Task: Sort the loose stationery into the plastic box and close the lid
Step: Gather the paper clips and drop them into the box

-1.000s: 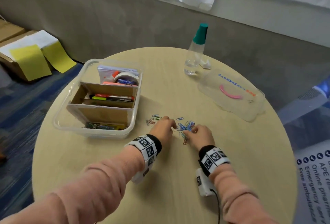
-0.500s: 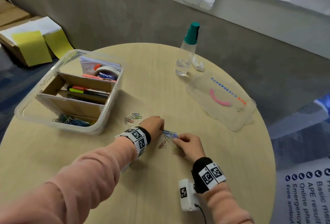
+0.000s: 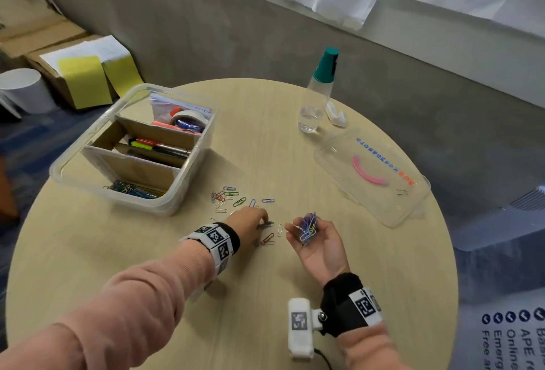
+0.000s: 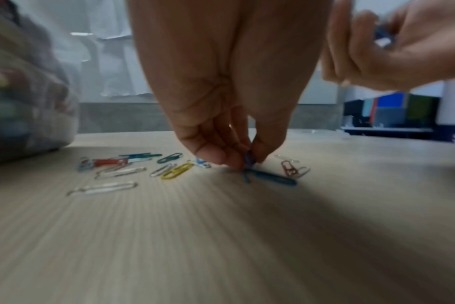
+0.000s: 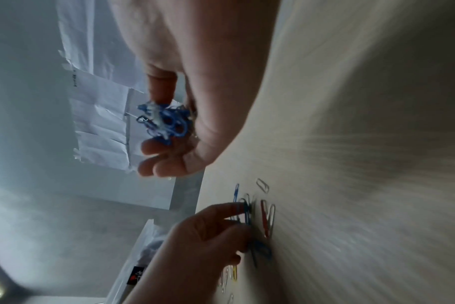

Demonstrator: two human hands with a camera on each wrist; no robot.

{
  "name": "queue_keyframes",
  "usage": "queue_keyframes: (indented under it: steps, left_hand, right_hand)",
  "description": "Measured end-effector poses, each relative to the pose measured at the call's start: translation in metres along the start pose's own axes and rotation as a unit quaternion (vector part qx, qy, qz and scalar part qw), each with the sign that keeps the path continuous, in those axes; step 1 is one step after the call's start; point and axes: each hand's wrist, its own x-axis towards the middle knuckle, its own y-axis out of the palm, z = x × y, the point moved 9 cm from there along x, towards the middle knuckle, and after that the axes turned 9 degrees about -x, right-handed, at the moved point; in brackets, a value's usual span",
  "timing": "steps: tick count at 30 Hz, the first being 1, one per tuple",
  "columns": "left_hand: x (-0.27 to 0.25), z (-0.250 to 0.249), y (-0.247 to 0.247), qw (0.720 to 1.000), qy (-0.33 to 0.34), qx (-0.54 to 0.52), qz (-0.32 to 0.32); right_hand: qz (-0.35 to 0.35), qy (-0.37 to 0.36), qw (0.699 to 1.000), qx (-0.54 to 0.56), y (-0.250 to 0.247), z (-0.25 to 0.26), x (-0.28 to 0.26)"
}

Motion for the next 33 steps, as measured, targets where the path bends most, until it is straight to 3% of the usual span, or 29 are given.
queue_keyframes:
  steps: [2,4,5,8,9,11,14,17,20,23,25,27,29,31,33]
  left_hand:
    - [-0.005,0.002,-0.003,0.997,-0.009,-0.074,-0.016]
    - [-0.012,0.006,-0.008,0.975,-0.035,-0.215,-0.034]
    - [-0.015,0.008,-0.008,0.945,-0.053,-0.319,-0.039]
    - [-0.023,0.006,-0.005,0.801,-0.087,-0.592,-0.031]
    - [-0.025,0.003,-0.005,0.768,-0.091,-0.634,-0.022]
    - [-0.028,-0.002,-0.004,0.737,-0.09,-0.669,-0.007]
    - [-0.028,-0.005,-0.003,0.738,-0.088,-0.669,-0.013]
    - [-0.025,-0.003,-0.005,0.789,-0.083,-0.605,-0.061]
    - [-0.022,-0.003,-0.009,0.798,-0.069,-0.591,-0.095]
    - [-0.021,-0.01,-0.008,0.77,-0.041,-0.632,-0.077]
    - [-0.022,-0.012,-0.006,0.722,-0.036,-0.689,-0.056]
    - [-0.021,-0.009,0.0,0.675,-0.062,-0.733,-0.056]
    - [-0.021,-0.004,0.007,0.667,-0.111,-0.734,-0.064]
    - [-0.021,0.001,0.013,0.718,-0.154,-0.675,-0.071]
    - [-0.019,0.004,0.013,0.812,-0.164,-0.555,-0.072]
  right_hand:
    - [-0.015,0.013,1.0,0.005,-0.004,-0.008,0.002]
    - [-0.027,0.027,0.999,-0.007,-0.015,-0.015,0.004]
    - [-0.034,0.035,0.999,-0.018,-0.022,-0.018,0.005]
    - [-0.05,0.065,0.996,-0.04,-0.041,-0.026,0.004]
    - [-0.057,0.073,0.995,-0.047,-0.048,-0.028,0.003]
    - [-0.071,0.09,0.991,-0.066,-0.059,-0.031,0.0]
    - [-0.094,0.103,0.986,-0.086,-0.072,-0.036,-0.005]
    - [-0.114,0.096,0.982,-0.113,-0.077,-0.037,-0.009]
    - [-0.121,0.092,0.981,-0.121,-0.077,-0.036,-0.009]
    - [-0.118,0.079,0.986,-0.085,-0.076,-0.036,-0.008]
    - [-0.115,0.063,0.99,-0.052,-0.077,-0.037,-0.008]
    - [-0.109,0.056,0.993,-0.002,-0.078,-0.039,-0.009]
    - [-0.103,0.058,0.992,0.045,-0.079,-0.039,-0.008]
    - [-0.098,0.06,0.992,0.055,-0.081,-0.037,-0.005]
    - [-0.089,0.065,0.993,0.035,-0.084,-0.035,-0.005]
